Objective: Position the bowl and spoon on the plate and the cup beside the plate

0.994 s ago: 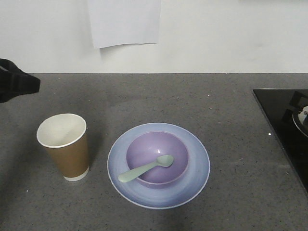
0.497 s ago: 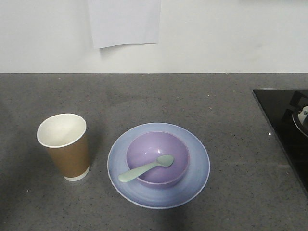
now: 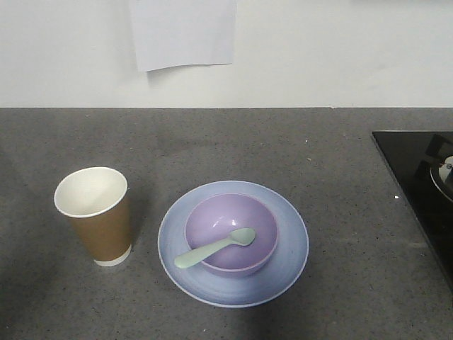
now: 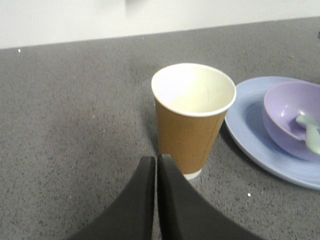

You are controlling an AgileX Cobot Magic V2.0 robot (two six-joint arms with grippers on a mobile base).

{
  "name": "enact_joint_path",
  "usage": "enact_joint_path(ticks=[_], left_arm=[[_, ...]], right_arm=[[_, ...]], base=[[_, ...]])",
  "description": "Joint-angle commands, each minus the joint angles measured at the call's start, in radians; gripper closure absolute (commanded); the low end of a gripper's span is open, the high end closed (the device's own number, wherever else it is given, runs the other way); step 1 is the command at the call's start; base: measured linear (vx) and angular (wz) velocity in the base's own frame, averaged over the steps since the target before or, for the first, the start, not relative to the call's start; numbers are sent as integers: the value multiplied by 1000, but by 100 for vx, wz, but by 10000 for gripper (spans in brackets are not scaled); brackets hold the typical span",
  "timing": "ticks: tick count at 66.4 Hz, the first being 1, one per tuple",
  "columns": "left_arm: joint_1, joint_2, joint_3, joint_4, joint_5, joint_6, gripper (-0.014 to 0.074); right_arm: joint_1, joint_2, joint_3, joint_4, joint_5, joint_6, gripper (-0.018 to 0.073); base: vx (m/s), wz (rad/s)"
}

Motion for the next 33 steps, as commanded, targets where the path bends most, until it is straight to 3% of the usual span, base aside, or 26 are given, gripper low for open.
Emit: enact_joint_path(ticks=[1,33], left_arm=[[0,5,-26,-10,-97,-13,603],[0,5,-26,-10,-72,-13,603]], right_arm=[[-5,3,-25,-32,-46,2,564],[-5,3,-25,-32,-43,2,564]], base=[[0,0],[0,0]])
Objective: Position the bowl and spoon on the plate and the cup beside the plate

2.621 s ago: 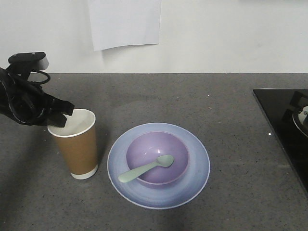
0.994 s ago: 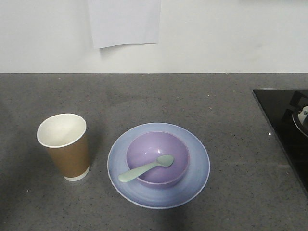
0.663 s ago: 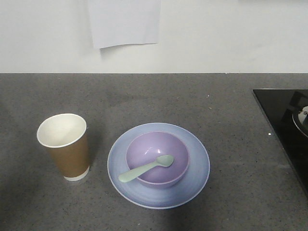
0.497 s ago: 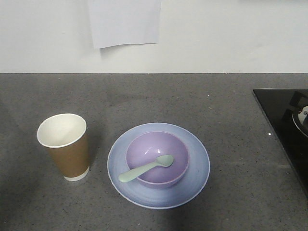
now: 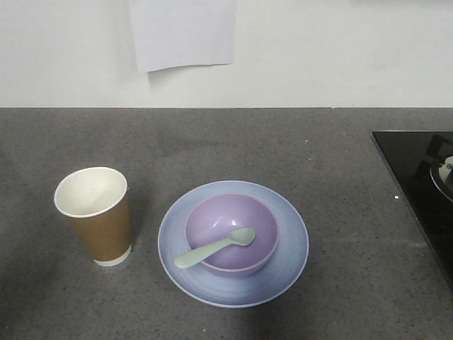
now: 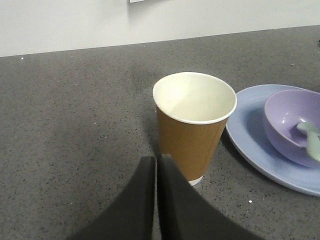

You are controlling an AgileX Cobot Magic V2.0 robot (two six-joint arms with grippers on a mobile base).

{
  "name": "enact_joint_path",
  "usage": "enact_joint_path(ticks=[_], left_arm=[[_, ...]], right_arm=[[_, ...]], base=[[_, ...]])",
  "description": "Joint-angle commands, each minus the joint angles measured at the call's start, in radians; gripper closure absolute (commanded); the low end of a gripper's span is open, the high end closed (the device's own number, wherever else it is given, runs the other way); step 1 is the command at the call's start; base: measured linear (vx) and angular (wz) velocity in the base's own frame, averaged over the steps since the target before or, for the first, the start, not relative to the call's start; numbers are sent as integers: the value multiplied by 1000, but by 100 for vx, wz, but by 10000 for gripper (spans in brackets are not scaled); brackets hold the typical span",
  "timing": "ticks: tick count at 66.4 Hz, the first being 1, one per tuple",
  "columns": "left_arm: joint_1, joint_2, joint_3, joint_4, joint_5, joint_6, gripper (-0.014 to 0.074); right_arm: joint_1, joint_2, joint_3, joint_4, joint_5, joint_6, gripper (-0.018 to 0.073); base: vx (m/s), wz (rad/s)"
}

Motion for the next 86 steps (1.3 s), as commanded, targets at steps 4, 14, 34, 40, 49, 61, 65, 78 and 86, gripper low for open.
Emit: enact_joint_path(ticks=[4,14,34,40,49,61,65,78,86], left_arm=[[0,5,-26,-10,-60,-13,603],[0,5,-26,21,-49,10,603],[-2,-36,11,91,-39,49,603],[-1,-116,99,96,-111,60,603],[-1,-280,255,97,-259,93,603],[0,-443,434,102,-473,93,603],[10,-431,472,96,-535,89,603],[97,-434,582,94,-663,22,603],[140,-434,580,96,-648,13,603]], right_arm=[[-5,3,-25,-32,-53,-1,564],[-5,3,-25,-32,-53,-1,564],[-5,3,-25,-32,-53,-1,564],[-5,3,-25,-33,-53,-1,564],[-5,3,-25,-33,-52,-1,564],[-5,3,-25,-33,-54,-1,564],[-5,3,-25,-32,-50,-1,564],[-5,3,-25,-33,-45,-1,564],[-5,3,-25,-33,-45,-1,564]], base=[[0,0],[0,0],[0,0],[0,0],[0,0],[0,0],[0,0],[0,0],[0,0]])
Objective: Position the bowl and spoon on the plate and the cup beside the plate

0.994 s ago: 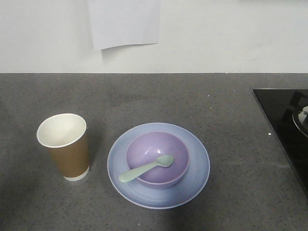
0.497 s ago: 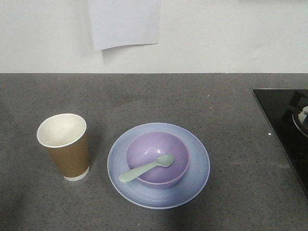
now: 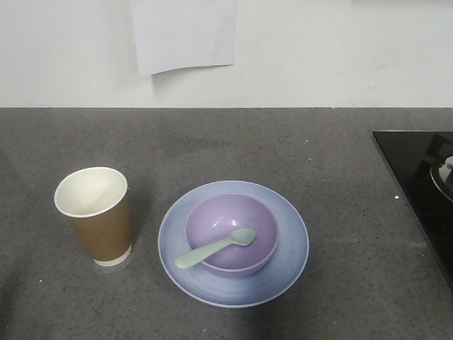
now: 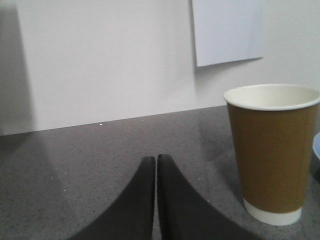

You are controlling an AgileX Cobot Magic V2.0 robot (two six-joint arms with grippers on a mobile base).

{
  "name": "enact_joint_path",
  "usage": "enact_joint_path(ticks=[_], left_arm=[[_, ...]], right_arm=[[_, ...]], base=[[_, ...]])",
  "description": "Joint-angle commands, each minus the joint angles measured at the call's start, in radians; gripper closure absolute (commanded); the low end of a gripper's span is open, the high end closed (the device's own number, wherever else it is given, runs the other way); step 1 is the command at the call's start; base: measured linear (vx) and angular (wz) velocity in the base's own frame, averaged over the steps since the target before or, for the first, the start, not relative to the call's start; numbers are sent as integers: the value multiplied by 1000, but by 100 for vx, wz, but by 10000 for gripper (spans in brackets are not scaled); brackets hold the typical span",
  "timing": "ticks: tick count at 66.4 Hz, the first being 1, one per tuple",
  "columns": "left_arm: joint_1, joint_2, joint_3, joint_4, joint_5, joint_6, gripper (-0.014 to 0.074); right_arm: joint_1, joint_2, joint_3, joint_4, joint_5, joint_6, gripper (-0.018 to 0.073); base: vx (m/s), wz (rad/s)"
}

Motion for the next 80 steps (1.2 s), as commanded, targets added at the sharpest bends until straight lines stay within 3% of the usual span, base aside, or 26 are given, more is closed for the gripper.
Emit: enact_joint_path(ticks=[1,16,80], left_arm=[[26,-19,30,-8,-81,-19,603],[31,-19,30,-9,-27,-13,603],[31,-18,30,-9,-27,-13,603]], right_arm=[[-5,3,-26,-32,-52,-2,564],[-5,3,-26,-32,-52,-3,564],[-5,3,-26,-32,-50,-3,564]], base=[[0,0],[0,0],[0,0]])
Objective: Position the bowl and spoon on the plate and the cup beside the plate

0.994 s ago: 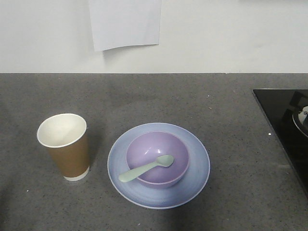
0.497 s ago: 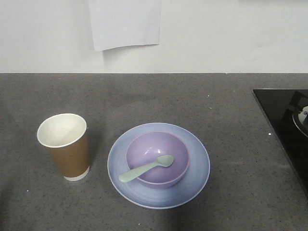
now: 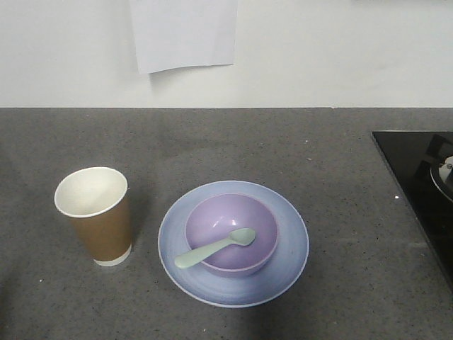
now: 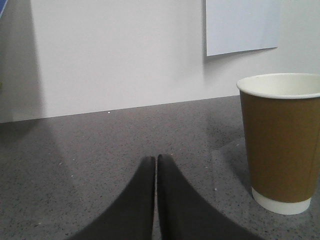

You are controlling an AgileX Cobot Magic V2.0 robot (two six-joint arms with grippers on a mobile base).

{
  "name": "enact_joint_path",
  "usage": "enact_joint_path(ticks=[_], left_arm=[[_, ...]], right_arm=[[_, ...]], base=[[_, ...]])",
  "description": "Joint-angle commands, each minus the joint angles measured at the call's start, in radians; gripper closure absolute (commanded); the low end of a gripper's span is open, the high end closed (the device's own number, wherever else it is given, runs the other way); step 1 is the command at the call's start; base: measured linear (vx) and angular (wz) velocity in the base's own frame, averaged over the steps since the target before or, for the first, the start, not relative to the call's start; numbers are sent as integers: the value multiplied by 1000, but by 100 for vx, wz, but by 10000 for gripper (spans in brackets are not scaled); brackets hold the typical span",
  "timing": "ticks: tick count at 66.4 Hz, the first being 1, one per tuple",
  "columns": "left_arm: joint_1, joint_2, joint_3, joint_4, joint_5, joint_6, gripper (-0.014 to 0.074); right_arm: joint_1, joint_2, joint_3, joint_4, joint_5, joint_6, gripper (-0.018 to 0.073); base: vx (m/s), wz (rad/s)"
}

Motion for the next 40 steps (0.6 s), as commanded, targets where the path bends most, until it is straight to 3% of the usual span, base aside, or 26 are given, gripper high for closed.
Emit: enact_joint_path(ticks=[1,10,24,32,40], left_arm=[[0,-18,30,-9,-66,-9,603],[0,-18,30,-9,-66,-9,603],[0,-18,30,-9,-66,-9,603],[0,-18,30,-9,-66,-9,602],[0,-18,30,-9,-66,-9,602]], right_arm=[[-5,3,-26,-32,-51,-3,564],[-5,-8,-26,-17,-43,-21,564],[-52,-79,-22,128,-31,-112,564],[-143,-119,43,266,-118,-293,564],[-235,-167,169,437,-352,-449,564]], base=[[0,0],[0,0],[0,0],[0,0],[0,0]])
